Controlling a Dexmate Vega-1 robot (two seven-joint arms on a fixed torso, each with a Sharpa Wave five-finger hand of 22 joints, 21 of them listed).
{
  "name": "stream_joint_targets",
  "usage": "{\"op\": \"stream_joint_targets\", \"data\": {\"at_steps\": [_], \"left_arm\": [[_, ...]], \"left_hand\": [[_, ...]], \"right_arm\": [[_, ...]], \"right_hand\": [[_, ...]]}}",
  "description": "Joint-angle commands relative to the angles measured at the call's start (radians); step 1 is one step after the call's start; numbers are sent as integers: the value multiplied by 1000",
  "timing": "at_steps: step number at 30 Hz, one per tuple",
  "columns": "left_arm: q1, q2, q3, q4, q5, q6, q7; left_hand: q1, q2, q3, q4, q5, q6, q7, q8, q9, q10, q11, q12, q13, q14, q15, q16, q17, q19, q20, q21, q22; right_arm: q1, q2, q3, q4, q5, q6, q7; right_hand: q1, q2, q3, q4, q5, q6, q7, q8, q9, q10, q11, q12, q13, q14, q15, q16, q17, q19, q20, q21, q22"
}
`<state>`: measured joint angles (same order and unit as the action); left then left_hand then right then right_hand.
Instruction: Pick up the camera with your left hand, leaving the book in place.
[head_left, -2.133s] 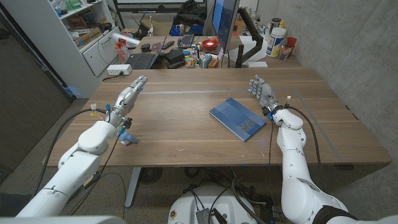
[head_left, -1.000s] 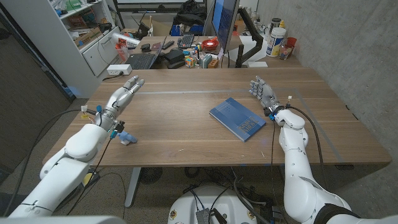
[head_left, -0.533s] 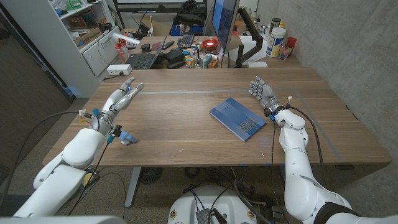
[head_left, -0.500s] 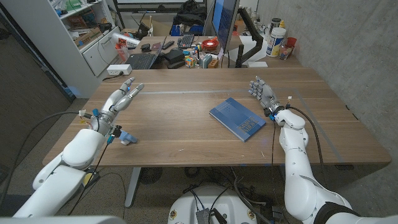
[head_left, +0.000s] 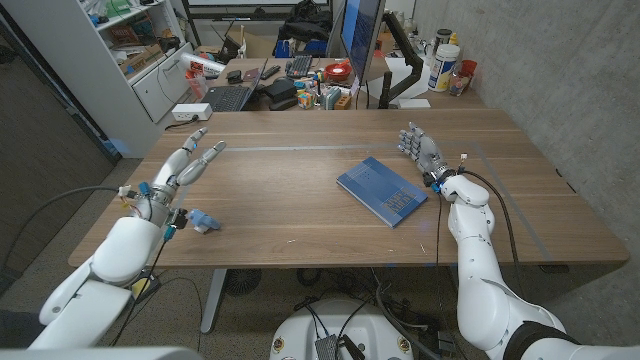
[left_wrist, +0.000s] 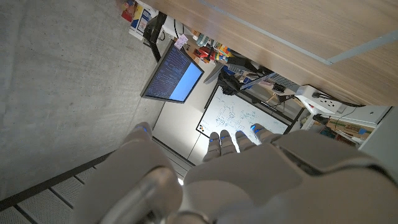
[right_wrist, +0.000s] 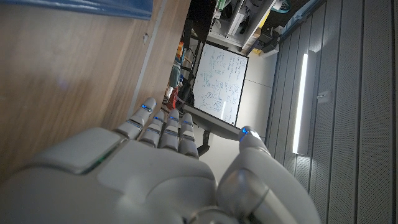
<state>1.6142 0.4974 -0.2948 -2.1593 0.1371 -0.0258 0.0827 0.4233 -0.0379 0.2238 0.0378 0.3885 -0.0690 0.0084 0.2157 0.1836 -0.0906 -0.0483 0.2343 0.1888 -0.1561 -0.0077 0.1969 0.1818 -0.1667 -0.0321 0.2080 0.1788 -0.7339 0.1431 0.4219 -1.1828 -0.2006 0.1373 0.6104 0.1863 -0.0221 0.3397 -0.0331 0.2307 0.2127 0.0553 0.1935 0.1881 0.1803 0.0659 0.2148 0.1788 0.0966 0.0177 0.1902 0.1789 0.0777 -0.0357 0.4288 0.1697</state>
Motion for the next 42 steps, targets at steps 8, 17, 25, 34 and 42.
{"op": "stream_joint_targets", "data": {"at_steps": [8, 17, 25, 34, 42], "left_arm": [[59, -53, -48, -67, 260, 60, 53], [69, -62, -60, -94, 346, 99, 45], [78, -68, -61, -113, 415, 126, 44], [91, -71, -50, -132, 489, 165, 36], [104, -76, -49, -144, 517, 187, 26]], "left_hand": [[40, -6, -4, -21, 13, 78, -10, 23, 5, 71, -8, 24, 8, 64, -11, 18, 3, -18, -3, 13, 3], [93, -20, -10, -52, 24, 159, -24, 37, 5, 149, -26, 36, 8, 140, -20, 26, 2, 50, 18, 25, 1], [115, -25, -11, -65, 28, 177, -32, 38, 5, 168, -33, 37, 9, 150, -38, 23, 2, 80, 36, 30, 1], [132, -29, -12, -74, 31, 187, -43, 37, 5, 177, -41, 35, 9, 160, -40, 21, 3, 97, 52, 32, 2], [146, -33, -13, -83, 34, 190, -51, 34, 5, 182, -40, 33, 10, 168, -40, 21, 3, 106, 56, 32, 2]], "right_arm": [[12, 9, -10, 16, -18, -4, -11], [22, 8, -9, 33, -20, 3, -13], [30, 4, -6, 47, -23, 5, -14], [35, 3, -6, 54, -23, 18, -9], [31, 4, -10, 41, -25, 16, -7]], "right_hand": [[0, 12, 1, -1, 6, 3, -4, 3, 2, 10, -1, -2, 5, 5, 3, 1, 5, 14, -25, -6, 5], [-1, 13, 0, -1, 6, 3, -5, 3, 2, 10, 0, -3, 5, 6, 3, 1, 5, 16, -25, -9, 5], [-1, 13, -1, -1, 6, 3, -6, 2, 2, 11, -1, -2, 5, 6, 2, 1, 5, 16, -25, -12, 5], [-2, 13, -2, -2, 6, 3, -7, 3, 2, 11, 0, -3, 5, 6, 3, 1, 5, 17, -23, -15, 5], [-2, 13, -3, -3, 6, 3, -6, 2, 2, 11, -1, -3, 5, 7, 3, 1, 5, 19, -23, -18, 5]]}}
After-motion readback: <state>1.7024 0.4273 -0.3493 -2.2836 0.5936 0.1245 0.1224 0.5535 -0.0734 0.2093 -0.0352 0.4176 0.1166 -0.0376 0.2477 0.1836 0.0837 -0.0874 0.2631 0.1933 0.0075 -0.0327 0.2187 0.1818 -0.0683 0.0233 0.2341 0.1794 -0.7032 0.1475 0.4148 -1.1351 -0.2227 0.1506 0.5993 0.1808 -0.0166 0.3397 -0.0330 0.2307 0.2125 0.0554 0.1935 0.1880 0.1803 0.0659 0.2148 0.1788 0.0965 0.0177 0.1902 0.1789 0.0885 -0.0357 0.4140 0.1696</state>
